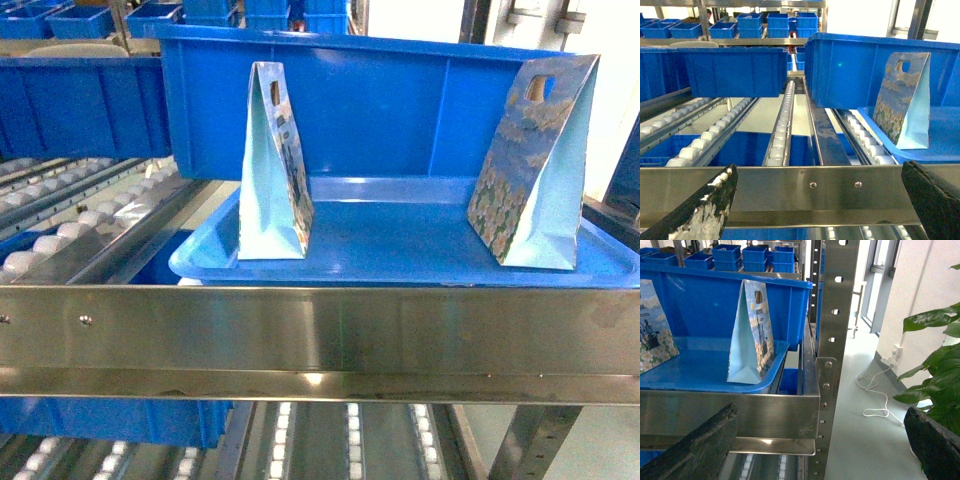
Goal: Move flower gift bag to table near conveyor
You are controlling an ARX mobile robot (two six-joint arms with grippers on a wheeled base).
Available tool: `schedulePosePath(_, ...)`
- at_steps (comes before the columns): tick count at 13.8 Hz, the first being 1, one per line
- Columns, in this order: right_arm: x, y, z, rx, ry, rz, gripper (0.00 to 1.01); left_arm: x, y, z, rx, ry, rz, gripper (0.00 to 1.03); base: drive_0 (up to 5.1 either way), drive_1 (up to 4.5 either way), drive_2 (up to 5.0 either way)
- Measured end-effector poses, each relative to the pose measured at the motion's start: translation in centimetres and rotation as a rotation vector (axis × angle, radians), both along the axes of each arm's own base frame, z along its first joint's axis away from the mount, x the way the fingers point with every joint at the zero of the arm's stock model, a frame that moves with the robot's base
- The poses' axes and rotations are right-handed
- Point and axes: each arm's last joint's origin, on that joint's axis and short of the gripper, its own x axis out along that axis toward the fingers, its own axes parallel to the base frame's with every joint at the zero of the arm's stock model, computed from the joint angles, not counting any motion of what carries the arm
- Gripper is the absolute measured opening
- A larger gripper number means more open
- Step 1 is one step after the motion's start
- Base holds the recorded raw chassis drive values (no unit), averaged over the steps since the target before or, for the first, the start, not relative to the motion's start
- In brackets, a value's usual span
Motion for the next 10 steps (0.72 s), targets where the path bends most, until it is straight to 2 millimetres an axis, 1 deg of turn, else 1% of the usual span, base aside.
schedulePosePath(5, 0.1, 0.1, 0.4, -0.003, -0.04, -0.01, 0.98, 0.0, 0.1, 0.5, -0.003, -0.057, -0.011, 0.98, 0.0, 0.0, 0.0)
schedulePosePath(6, 0.4, 0.3, 0.4, 0.002, -0.03, 0.005, 0.98, 0.2, 0.2, 0.8, -0.006, -0.075, -0.007, 0.98, 0.0, 0.0, 0.0)
schedulePosePath(7, 0.9, 0.5, 0.2, 0.004, -0.001, 0.014, 0.98, 0.6, 0.2, 1.0, -0.013, -0.088, -0.004, 0.98, 0.0, 0.0, 0.0)
schedulePosePath(8, 1.5, 0.8, 0.5, 0.006, -0.013, 0.027, 0.98, 1.2, 0.0, 1.2, -0.018, -0.1, -0.028, 0.98, 0.0, 0.0, 0.0)
schedulePosePath(9, 2.2, 1.0, 0.8, 0.006, -0.021, 0.039, 0.98, 2.0, -0.3, 1.4, -0.018, -0.108, -0.057, 0.98, 0.0, 0.0, 0.0)
schedulePosePath(10, 3.1, 1.2, 1.7, 0.007, -0.043, 0.047, 0.98, 3.0, -0.4, 1.5, -0.017, -0.112, -0.085, 0.98, 0.0, 0.0, 0.0)
